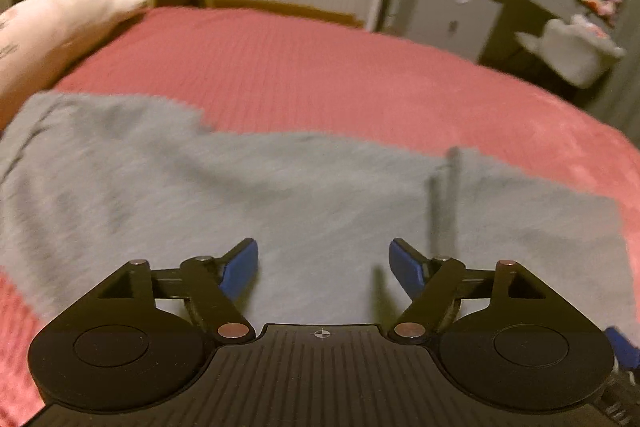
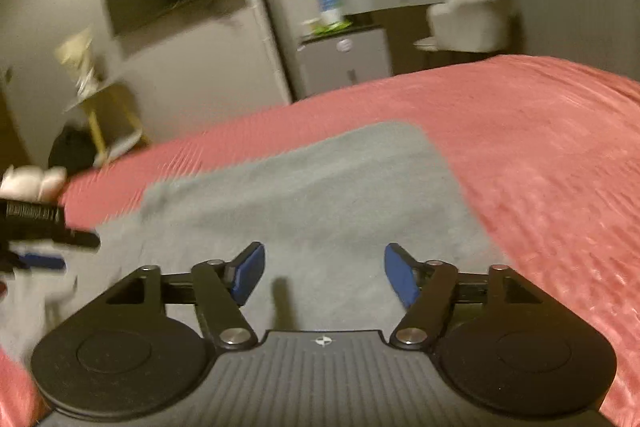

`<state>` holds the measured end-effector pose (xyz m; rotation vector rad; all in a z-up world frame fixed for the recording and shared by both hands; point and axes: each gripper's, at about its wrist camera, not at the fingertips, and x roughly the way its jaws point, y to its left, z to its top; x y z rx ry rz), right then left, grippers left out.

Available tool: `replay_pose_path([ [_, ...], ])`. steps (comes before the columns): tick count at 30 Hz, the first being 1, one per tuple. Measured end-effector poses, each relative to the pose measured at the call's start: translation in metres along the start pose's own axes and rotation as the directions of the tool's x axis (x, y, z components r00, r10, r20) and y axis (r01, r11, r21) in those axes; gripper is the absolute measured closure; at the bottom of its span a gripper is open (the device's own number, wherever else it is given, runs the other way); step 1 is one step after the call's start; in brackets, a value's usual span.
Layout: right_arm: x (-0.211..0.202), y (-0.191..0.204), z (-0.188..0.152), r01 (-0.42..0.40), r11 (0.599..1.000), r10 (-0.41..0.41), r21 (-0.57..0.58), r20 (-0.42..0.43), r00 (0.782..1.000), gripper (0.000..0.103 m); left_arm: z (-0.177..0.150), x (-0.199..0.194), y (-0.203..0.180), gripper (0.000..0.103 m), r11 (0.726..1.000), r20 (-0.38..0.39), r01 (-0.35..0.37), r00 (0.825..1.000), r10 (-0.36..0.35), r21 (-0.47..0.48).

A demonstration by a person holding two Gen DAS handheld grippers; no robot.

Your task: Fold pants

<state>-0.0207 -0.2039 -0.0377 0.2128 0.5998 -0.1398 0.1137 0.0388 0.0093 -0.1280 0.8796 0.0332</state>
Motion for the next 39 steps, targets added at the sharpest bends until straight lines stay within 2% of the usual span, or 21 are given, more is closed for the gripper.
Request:
replay_pose_path([
  [1, 0.008, 0.012, -0.004, 0.009, 0.998, -0.012, -0.061, -0.057, 0.998, 0.029, -0.004, 0.0, 0.007, 0.023, 1.0, -0.013, -0.018, 1.0, 0.018, -0.007],
  [2, 0.014, 0.024, -0.01, 0.037, 0.99, -0.047, -0.136, -0.074, 0.996, 0.026, -0.007, -0.002, 0.015, 0.023, 0.999, -0.026, -0.036, 0.999, 0.036, -0.019],
  [3, 0.015, 0.036, -0.015, 0.063, 0.975, -0.076, -0.213, -0.054, 0.996, 0.025, -0.01, -0.004, 0.022, 0.023, 0.998, -0.038, -0.048, 0.998, 0.047, -0.031],
  [4, 0.015, 0.043, -0.017, 0.049, 0.967, -0.064, -0.25, -0.049, 0.997, 0.025, -0.013, -0.006, 0.03, 0.023, 0.997, -0.05, -0.056, 0.997, 0.054, -0.048],
  [6, 0.013, 0.048, -0.02, 0.012, 0.963, -0.026, -0.271, -0.05, 0.998, 0.025, -0.019, -0.014, 0.045, 0.018, 0.995, -0.053, -0.07, 0.996, 0.066, -0.073],
  [10, 0.009, 0.061, -0.028, 0.012, 0.939, -0.027, -0.344, -0.039, 0.999, 0.024, -0.026, -0.024, 0.068, 0.015, 0.986, -0.031, -0.141, 0.99, 0.139, -0.088],
  [12, 0.006, 0.068, -0.031, -0.036, 0.93, 0.02, -0.366, -0.049, 0.999, 0.025, -0.031, -0.027, 0.081, 0.015, 0.981, -0.018, -0.168, 0.986, 0.167, -0.097],
  [15, -0.003, 0.071, -0.032, -0.163, 0.919, 0.143, -0.358, -0.081, 0.986, 0.026, -0.035, -0.032, 0.093, 0.014, 0.977, -0.013, -0.179, 0.984, 0.178, -0.113],
  [18, -0.005, 0.061, -0.024, -0.163, 0.939, 0.15, -0.302, -0.068, 0.986, 0.023, -0.037, -0.041, 0.111, 0.013, 0.97, 0.006, -0.189, 0.981, 0.192, -0.154],
  [19, -0.004, 0.054, -0.02, -0.124, 0.956, 0.115, -0.266, -0.048, 0.992, 0.02, -0.038, -0.044, 0.12, 0.013, 0.966, 0.015, -0.189, 0.981, 0.195, -0.179],
  [21, 0.002, 0.045, -0.016, -0.035, 0.971, 0.03, -0.238, -0.027, 0.999, 0.012, -0.042, -0.05, 0.145, 0.012, 0.946, 0.035, -0.174, 0.981, 0.191, -0.273],
  [23, 0.008, 0.042, -0.017, -0.021, 0.972, 0.004, -0.234, -0.072, 0.997, 0.009, -0.046, -0.051, 0.176, 0.012, 0.903, 0.027, -0.135, 0.987, 0.159, -0.408],
  [24, 0.009, 0.043, -0.018, -0.019, 0.97, 0.0, -0.244, -0.079, 0.997, 0.008, -0.048, -0.05, 0.192, 0.012, 0.872, 0.022, -0.102, 0.992, 0.128, -0.479],
  [26, 0.007, 0.049, -0.019, -0.021, 0.963, 0.001, -0.267, -0.076, 0.997, 0.004, -0.056, -0.045, 0.224, 0.014, 0.789, 0.042, -0.025, 0.997, 0.064, -0.613],
  [27, 0.008, 0.05, -0.02, -0.022, 0.961, 0.001, -0.275, -0.076, 0.997, 0.004, -0.059, -0.042, 0.236, 0.016, 0.757, 0.06, 0.015, 0.998, 0.032, -0.653],
  [28, 0.008, 0.051, -0.021, -0.021, 0.96, 0.001, -0.278, -0.072, 0.997, 0.004, -0.059, -0.039, 0.244, 0.016, 0.739, 0.074, 0.045, 0.997, 0.007, -0.672],
  [29, 0.01, 0.052, -0.02, -0.024, 0.962, 0.005, -0.273, -0.072, 0.997, 0.004, -0.058, -0.036, 0.248, 0.016, 0.733, 0.09, 0.07, 0.996, -0.012, -0.676],
  [33, 0.02, 0.046, -0.014, -0.035, 0.969, 0.018, -0.245, -0.074, 0.997, 0.004, -0.041, -0.02, 0.248, 0.019, 0.757, 0.105, 0.123, 0.992, -0.072, -0.642],
  [37, 0.022, 0.042, -0.014, -0.034, 0.97, 0.018, -0.242, -0.068, 0.998, 0.004, -0.027, 0.002, 0.256, 0.021, 0.74, 0.103, 0.147, 0.989, -0.105, -0.656],
  [38, 0.023, 0.042, -0.014, -0.035, 0.97, 0.019, -0.239, -0.066, 0.998, 0.004, -0.026, 0.005, 0.257, 0.025, 0.729, 0.109, 0.156, 0.988, -0.111, -0.667],
  [39, 0.023, 0.042, -0.014, -0.036, 0.971, 0.021, -0.235, -0.065, 0.998, 0.004, -0.024, 0.006, 0.261, 0.038, 0.717, 0.106, 0.153, 0.988, -0.11, -0.68],
])
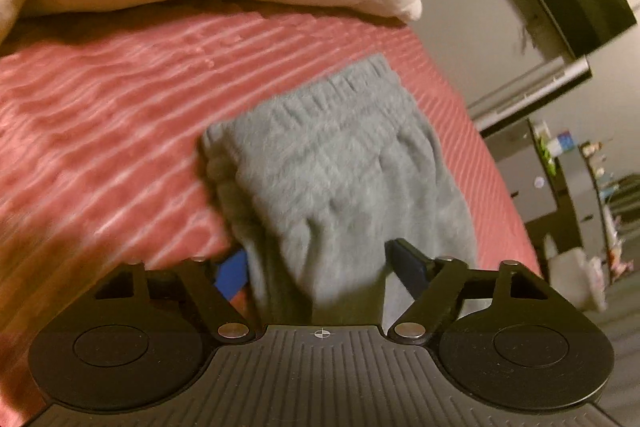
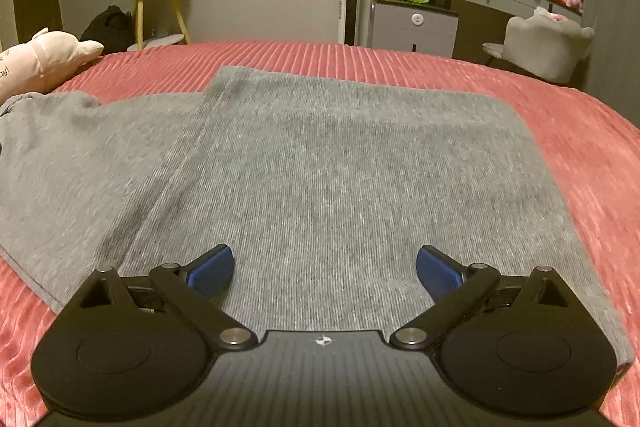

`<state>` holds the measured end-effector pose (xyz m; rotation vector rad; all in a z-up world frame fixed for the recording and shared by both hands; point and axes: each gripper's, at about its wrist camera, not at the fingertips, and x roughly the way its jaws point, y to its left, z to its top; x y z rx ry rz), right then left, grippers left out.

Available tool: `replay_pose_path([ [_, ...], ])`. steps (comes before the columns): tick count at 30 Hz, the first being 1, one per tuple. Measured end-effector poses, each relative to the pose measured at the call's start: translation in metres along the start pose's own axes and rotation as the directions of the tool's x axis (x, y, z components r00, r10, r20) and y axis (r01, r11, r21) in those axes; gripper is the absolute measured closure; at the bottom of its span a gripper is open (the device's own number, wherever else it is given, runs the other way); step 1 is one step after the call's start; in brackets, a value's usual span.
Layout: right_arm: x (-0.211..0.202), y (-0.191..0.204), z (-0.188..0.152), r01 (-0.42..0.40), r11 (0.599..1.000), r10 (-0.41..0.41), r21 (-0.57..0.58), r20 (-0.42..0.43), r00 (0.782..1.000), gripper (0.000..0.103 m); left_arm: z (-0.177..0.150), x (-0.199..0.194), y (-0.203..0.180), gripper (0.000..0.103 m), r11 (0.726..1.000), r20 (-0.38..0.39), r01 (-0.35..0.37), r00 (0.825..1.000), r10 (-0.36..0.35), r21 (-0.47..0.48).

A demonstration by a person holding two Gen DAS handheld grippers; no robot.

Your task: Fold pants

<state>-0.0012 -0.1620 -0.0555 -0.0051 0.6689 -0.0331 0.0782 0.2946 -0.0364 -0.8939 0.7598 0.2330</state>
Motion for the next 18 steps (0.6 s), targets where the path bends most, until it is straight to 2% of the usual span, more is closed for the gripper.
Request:
replay_pose_path([
  [3, -0.001, -0.006, 0.003, -0.001, 0.999, 0.001, 0.037, 0.012, 1.0, 0.004, 0.005, 0.001, -0.002, 0.067, 1.0, 0.005, -0.019, 1.0, 0.019, -0.009],
  [6, -0.005, -0.021, 0.006, -0.008, 0.99, 0.003, 0.144, 0.033, 0.999, 0.004, -0.002, -0.011, -0.018, 0.078, 0.994, 0.048, -0.036, 0.998, 0.031, 0.108],
  [8, -0.007, -0.036, 0.007, -0.012, 0.972, 0.002, 0.233, 0.042, 0.999, 0.004, -0.008, -0.026, -0.037, 0.08, 0.98, 0.095, -0.043, 0.995, 0.025, 0.192],
  [10, -0.01, -0.05, 0.007, -0.016, 0.953, 0.0, 0.302, 0.053, 0.999, 0.004, -0.018, -0.044, -0.066, 0.081, 0.947, 0.154, -0.049, 0.988, -0.001, 0.319],
  [12, -0.014, -0.059, 0.006, -0.012, 0.939, -0.01, 0.342, 0.064, 0.998, 0.004, -0.035, -0.061, -0.103, 0.082, 0.878, 0.201, -0.062, 0.979, -0.039, 0.475],
  [14, -0.018, -0.067, 0.006, -0.021, 0.925, -0.01, 0.379, 0.079, 0.997, 0.004, -0.057, -0.076, -0.142, 0.083, 0.794, 0.205, -0.04, 0.973, -0.108, 0.606],
  [16, -0.021, -0.074, 0.004, -0.037, 0.908, -0.004, 0.418, 0.095, 0.995, 0.004, -0.087, -0.088, -0.179, 0.083, 0.691, 0.187, -0.016, 0.967, -0.174, 0.723],
  [18, -0.025, -0.081, 0.003, -0.048, 0.889, -0.001, 0.455, 0.107, 0.994, 0.004, -0.124, -0.093, -0.213, 0.083, 0.58, 0.119, 0.041, 0.964, -0.236, 0.814],
])
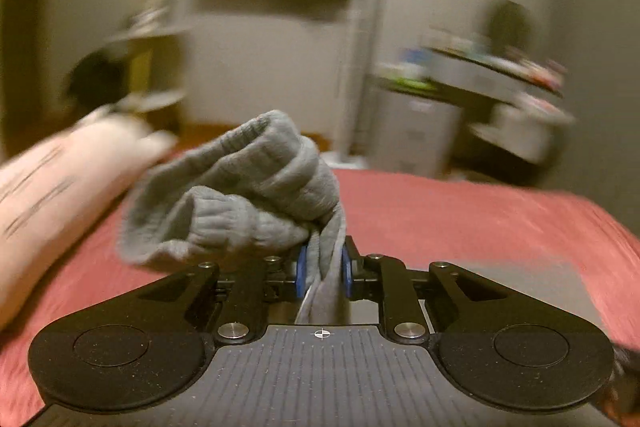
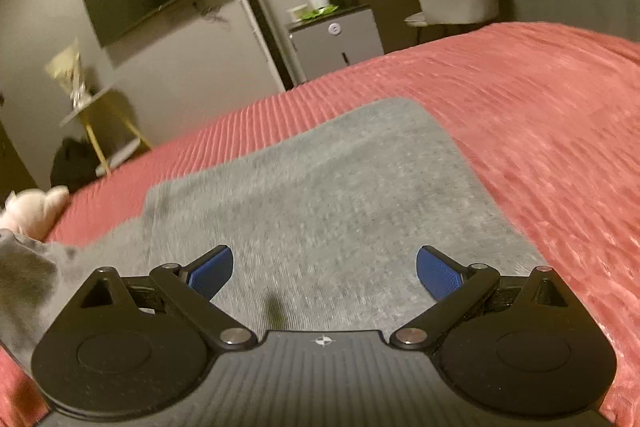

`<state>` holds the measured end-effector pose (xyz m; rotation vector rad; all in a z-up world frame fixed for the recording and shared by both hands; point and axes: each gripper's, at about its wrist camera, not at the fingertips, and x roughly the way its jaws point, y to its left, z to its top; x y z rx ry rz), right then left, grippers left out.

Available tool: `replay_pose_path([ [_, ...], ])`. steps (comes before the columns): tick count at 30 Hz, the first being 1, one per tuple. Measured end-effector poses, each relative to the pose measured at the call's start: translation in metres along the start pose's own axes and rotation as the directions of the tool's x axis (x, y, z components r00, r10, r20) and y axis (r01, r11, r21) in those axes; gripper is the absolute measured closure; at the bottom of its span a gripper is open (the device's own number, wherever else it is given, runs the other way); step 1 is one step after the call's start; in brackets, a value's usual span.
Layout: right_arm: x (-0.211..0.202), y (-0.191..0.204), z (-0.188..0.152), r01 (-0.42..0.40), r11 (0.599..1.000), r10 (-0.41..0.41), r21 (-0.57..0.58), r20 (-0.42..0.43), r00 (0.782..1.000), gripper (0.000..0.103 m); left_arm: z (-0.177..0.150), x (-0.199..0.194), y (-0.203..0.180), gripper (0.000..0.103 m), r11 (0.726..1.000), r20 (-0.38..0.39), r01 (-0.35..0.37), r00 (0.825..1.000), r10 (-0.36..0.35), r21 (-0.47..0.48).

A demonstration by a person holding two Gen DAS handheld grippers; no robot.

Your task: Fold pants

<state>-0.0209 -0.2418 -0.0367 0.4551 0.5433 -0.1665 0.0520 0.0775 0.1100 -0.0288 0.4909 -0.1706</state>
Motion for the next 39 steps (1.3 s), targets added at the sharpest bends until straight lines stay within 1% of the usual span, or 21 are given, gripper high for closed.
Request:
replay_pose_path([
  [2, -0.003, -0.006, 0.003, -0.013, 0.999, 0.013, 0.035, 0.007, 1.0, 0.004, -0.003, 0.005, -0.043, 0.083, 0.992, -0.03, 0.1, 0.995, -0.098, 0.074],
  [4, -0.008, -0.015, 0.005, -0.029, 0.996, 0.028, 0.079, 0.014, 1.0, 0.004, -0.019, 0.016, -0.089, 0.078, 0.969, -0.114, 0.188, 0.979, -0.172, 0.158],
  [5, -0.011, -0.02, 0.005, -0.035, 0.994, 0.033, 0.101, 0.015, 0.999, 0.004, -0.03, 0.025, -0.104, 0.072, 0.959, -0.162, 0.222, 0.968, -0.194, 0.178],
  [6, -0.014, -0.026, 0.005, -0.047, 0.99, 0.045, 0.133, 0.013, 0.999, 0.004, -0.042, 0.033, -0.122, 0.048, 0.947, -0.223, 0.258, 0.951, -0.214, 0.192],
  [8, -0.019, -0.034, 0.004, -0.084, 0.978, 0.083, 0.189, 0.014, 0.996, 0.004, -0.063, 0.044, -0.141, 0.02, 0.94, -0.294, 0.261, 0.936, -0.191, 0.218],
  [10, -0.025, -0.037, 0.001, -0.128, 0.967, 0.128, 0.222, 0.01, 0.992, 0.004, -0.079, 0.049, -0.147, 0.019, 0.936, -0.344, 0.258, 0.924, -0.167, 0.24],
  [12, -0.026, -0.038, 0.0, -0.169, 0.959, 0.173, 0.228, 0.0, 0.985, 0.004, -0.09, 0.045, -0.137, 0.017, 0.95, -0.345, 0.231, 0.927, -0.148, 0.213],
  [15, -0.022, -0.029, -0.002, -0.195, 0.966, 0.202, 0.171, -0.027, 0.979, 0.004, -0.096, 0.035, -0.095, 0.014, 0.994, -0.327, 0.099, 0.942, -0.076, 0.053],
  [16, -0.019, -0.023, -0.001, -0.203, 0.969, 0.21, 0.14, -0.041, 0.977, 0.004, -0.098, 0.032, -0.082, 0.013, 0.999, -0.314, 0.042, 0.948, -0.045, -0.017],
  [18, -0.009, -0.011, 0.0, -0.24, 0.966, 0.247, 0.093, -0.082, 0.965, 0.004, -0.097, 0.024, -0.05, 0.012, 0.983, -0.28, -0.107, 0.958, 0.062, -0.148],
  [21, 0.013, 0.008, 0.003, -0.284, 0.955, 0.294, 0.085, -0.143, 0.945, 0.004, -0.099, 0.018, -0.024, 0.012, 0.945, -0.247, -0.268, 0.944, 0.218, -0.189],
  [22, 0.019, 0.012, 0.005, -0.291, 0.951, 0.305, 0.109, -0.15, 0.94, 0.004, -0.098, 0.022, -0.018, 0.012, 0.939, -0.255, -0.277, 0.941, 0.222, -0.205],
  [24, 0.034, 0.019, 0.009, -0.298, 0.938, 0.327, 0.177, -0.167, 0.93, 0.004, -0.099, 0.034, -0.015, 0.011, 0.949, -0.276, -0.226, 0.947, 0.161, -0.222],
  [27, 0.061, 0.029, 0.009, -0.293, 0.912, 0.355, 0.287, -0.197, 0.914, 0.004, -0.104, 0.052, -0.03, 0.011, 0.967, -0.295, -0.199, 0.944, 0.145, -0.162],
  [29, 0.078, 0.033, 0.012, -0.288, 0.894, 0.371, 0.344, -0.205, 0.905, 0.004, -0.113, 0.056, -0.037, 0.011, 0.974, -0.32, -0.188, 0.937, 0.14, -0.123],
  [31, 0.09, 0.037, 0.014, -0.269, 0.876, 0.37, 0.401, -0.2, 0.907, 0.004, -0.122, 0.056, -0.037, 0.011, 0.975, -0.351, -0.182, 0.928, 0.127, -0.13],
  [32, 0.093, 0.039, 0.016, -0.272, 0.864, 0.377, 0.424, -0.186, 0.907, 0.007, -0.124, 0.06, -0.033, 0.011, 0.972, -0.367, -0.182, 0.923, 0.116, -0.149],
  [33, 0.096, 0.041, 0.017, -0.275, 0.854, 0.38, 0.442, -0.168, 0.909, 0.015, -0.126, 0.061, -0.027, 0.011, 0.967, -0.382, -0.19, 0.917, 0.113, -0.17],
  [34, 0.1, 0.044, 0.019, -0.258, 0.855, 0.367, 0.45, -0.174, 0.914, 0.041, -0.128, 0.059, -0.022, 0.011, 0.962, -0.396, -0.196, 0.912, 0.107, -0.192],
  [37, 0.103, 0.052, 0.021, -0.26, 0.861, 0.363, 0.438, -0.17, 0.916, 0.046, -0.133, 0.061, -0.009, 0.011, 0.939, -0.42, -0.206, 0.905, 0.075, -0.277],
  [39, 0.107, 0.055, 0.019, -0.254, 0.873, 0.354, 0.416, -0.183, 0.917, 0.037, -0.134, 0.064, -0.009, 0.01, 0.936, -0.42, -0.207, 0.905, 0.072, -0.285],
])
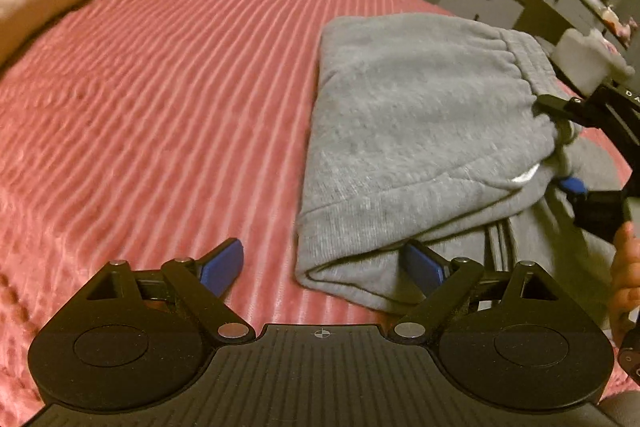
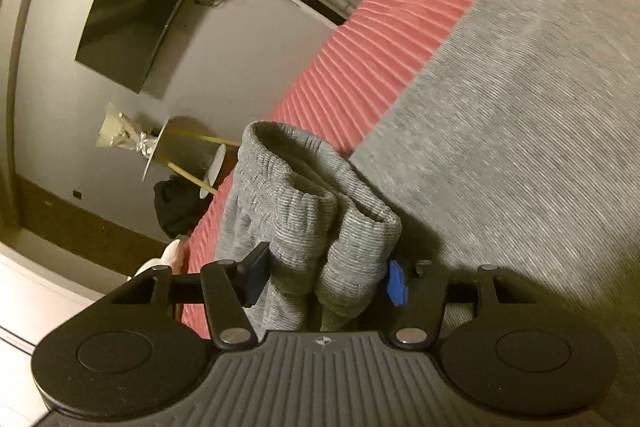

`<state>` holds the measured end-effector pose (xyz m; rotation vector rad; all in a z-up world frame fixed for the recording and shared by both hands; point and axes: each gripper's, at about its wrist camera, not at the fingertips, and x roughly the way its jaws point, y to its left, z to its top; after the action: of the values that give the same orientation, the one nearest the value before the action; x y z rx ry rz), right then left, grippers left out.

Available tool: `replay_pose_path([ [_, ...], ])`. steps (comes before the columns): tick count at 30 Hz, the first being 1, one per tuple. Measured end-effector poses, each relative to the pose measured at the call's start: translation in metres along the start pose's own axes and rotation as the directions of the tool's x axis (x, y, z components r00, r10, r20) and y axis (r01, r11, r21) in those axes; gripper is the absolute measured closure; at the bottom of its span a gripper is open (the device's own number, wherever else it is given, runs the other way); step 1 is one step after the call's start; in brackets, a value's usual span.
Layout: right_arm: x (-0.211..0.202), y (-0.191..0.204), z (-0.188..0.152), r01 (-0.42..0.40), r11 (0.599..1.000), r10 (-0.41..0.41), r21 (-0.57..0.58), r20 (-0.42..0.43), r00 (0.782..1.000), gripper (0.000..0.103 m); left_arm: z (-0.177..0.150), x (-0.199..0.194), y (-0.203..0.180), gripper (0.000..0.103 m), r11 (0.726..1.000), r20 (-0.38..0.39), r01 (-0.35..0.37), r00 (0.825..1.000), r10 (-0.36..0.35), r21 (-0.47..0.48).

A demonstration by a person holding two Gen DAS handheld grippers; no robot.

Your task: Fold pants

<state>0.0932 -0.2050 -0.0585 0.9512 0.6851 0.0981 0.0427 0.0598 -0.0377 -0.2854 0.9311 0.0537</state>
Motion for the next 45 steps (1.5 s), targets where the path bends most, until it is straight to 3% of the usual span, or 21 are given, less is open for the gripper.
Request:
replay_pose_path([
  [3, 0.006, 0.004, 0.001, 0.035, 0.999, -0.036, -0.001, -0.011, 0.999, 0.03, -0.003, 0.0, -0.005, 0.009, 0.999, 0.002, -0.016, 1.0, 0.016, 0.029],
  [5, 0.004, 0.017, 0.003, 0.079, 0.996, -0.079, -0.049, -0.008, 0.997, 0.047, -0.004, -0.002, -0.008, 0.009, 0.998, 0.01, -0.028, 1.0, 0.027, 0.05],
  [7, -0.003, 0.04, 0.003, 0.113, 0.985, -0.113, -0.132, 0.013, 0.994, 0.057, -0.005, -0.005, -0.009, 0.009, 0.998, 0.016, -0.033, 0.999, 0.032, 0.055],
  [11, -0.037, 0.077, 0.006, 0.003, 0.99, 0.004, -0.14, 0.048, 0.999, 0.062, -0.005, -0.008, -0.007, 0.01, 0.998, 0.023, -0.042, 0.999, 0.041, 0.036],
  [14, -0.076, 0.092, 0.009, -0.093, 0.982, 0.114, -0.167, 0.119, 0.986, 0.062, -0.006, -0.01, -0.005, 0.011, 0.999, 0.027, -0.036, 0.999, 0.035, 0.025],
  [18, -0.13, 0.07, 0.012, -0.136, 0.978, 0.17, -0.156, 0.232, 0.958, 0.062, -0.008, -0.017, -0.007, 0.018, 0.999, 0.061, 0.008, 0.998, -0.01, 0.034],
  [22, -0.155, 0.016, 0.004, 0.005, 0.994, 0.029, -0.112, 0.298, 0.954, 0.061, -0.014, -0.022, -0.019, 0.02, 0.994, 0.068, 0.027, 0.997, -0.034, 0.109],
  [24, -0.151, -0.02, 0.0, 0.096, 0.995, -0.083, -0.038, 0.268, 0.96, 0.059, -0.015, -0.02, -0.022, 0.02, 0.992, 0.041, 0.03, 0.999, -0.035, 0.12],
  [26, -0.139, -0.065, -0.004, 0.182, 0.977, -0.198, 0.111, 0.157, 0.968, 0.047, -0.015, -0.018, -0.022, 0.02, 0.992, 0.017, 0.034, 0.999, -0.037, 0.119],
  [27, -0.135, -0.079, -0.007, 0.193, 0.969, -0.214, 0.153, 0.129, 0.968, 0.046, -0.015, -0.018, -0.022, 0.019, 0.993, 0.012, 0.032, 0.999, -0.033, 0.116],
  [30, -0.137, -0.098, -0.012, 0.071, 0.967, -0.112, 0.244, 0.157, 0.981, 0.039, -0.015, -0.018, -0.022, 0.019, 0.993, 0.007, 0.026, 1.0, -0.027, 0.115],
  [32, -0.132, -0.093, -0.008, 0.027, 0.97, -0.066, 0.242, 0.154, 0.986, 0.016, -0.015, -0.015, -0.025, 0.019, 0.992, -0.006, 0.022, 1.0, -0.022, 0.122],
  [34, -0.124, -0.092, -0.003, 0.037, 0.974, -0.068, 0.222, 0.137, 0.988, 0.01, -0.012, -0.01, -0.027, 0.019, 0.993, -0.017, 0.025, 1.0, -0.023, 0.114],
  [36, -0.113, -0.083, -0.003, 0.09, 0.978, -0.115, 0.186, 0.126, 0.985, 0.013, -0.011, -0.007, -0.027, 0.022, 0.994, -0.014, 0.027, 1.0, -0.026, 0.108],
  [37, -0.111, -0.075, -0.001, 0.127, 0.979, -0.147, 0.158, 0.123, 0.981, 0.04, -0.012, -0.009, -0.028, 0.026, 0.994, -0.007, 0.031, 1.0, -0.03, 0.108],
  [38, -0.109, -0.068, -0.001, 0.141, 0.982, -0.155, 0.123, 0.108, 0.982, 0.061, -0.014, -0.011, -0.029, 0.041, 0.993, -0.002, 0.048, 0.999, -0.048, 0.11],
  [39, -0.11, -0.061, 0.002, 0.147, 0.983, -0.159, 0.113, 0.109, 0.981, 0.061, -0.014, -0.013, -0.03, 0.055, 0.991, 0.002, 0.07, 0.997, -0.071, 0.114],
  [41, -0.123, -0.046, 0.006, 0.111, 0.99, -0.122, 0.084, 0.137, 0.983, 0.062, -0.016, -0.018, -0.034, 0.06, 0.988, 0.024, 0.082, 0.996, -0.086, 0.129],
  [43, -0.139, -0.032, 0.008, 0.031, 0.996, -0.044, 0.079, 0.178, 0.983, 0.062, -0.019, -0.028, -0.038, 0.055, 0.984, 0.074, 0.09, 0.992, -0.102, 0.155],
  [45, -0.153, -0.016, 0.013, -0.018, 0.999, 0.008, 0.048, 0.218, 0.976, 0.062, -0.022, -0.036, -0.042, 0.029, 0.972, 0.096, 0.144, 0.982, -0.163, 0.183],
])
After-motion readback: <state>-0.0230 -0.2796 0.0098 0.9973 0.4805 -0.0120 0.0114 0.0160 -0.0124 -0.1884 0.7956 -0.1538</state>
